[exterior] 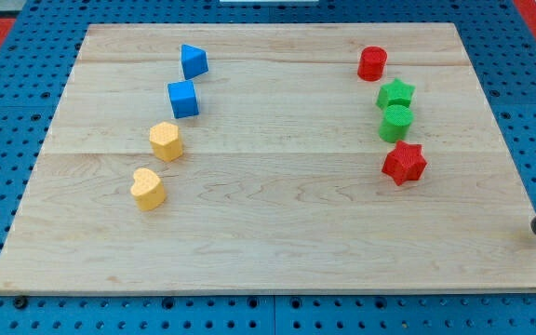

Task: Move your arm towards bottom center

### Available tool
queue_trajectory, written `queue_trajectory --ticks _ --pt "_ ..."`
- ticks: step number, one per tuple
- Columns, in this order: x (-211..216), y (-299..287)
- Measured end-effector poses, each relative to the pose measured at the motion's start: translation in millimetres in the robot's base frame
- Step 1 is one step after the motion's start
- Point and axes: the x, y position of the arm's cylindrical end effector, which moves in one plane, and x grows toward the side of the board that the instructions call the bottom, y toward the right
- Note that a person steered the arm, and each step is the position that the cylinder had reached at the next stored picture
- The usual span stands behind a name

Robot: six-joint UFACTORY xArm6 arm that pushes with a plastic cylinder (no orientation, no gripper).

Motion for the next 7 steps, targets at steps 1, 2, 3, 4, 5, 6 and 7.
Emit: queue_trajectory --ticks 1,2,3,4,5,6,7 --pt "0.0 0.0" --pt "-1.4 -4.7" --pt "-11.4 -14.5" --pt "-13.2 -17.4" --pt "-18.2 -17.4" --pt "-7.9 -14.6" --pt "-7.1 -1.6"
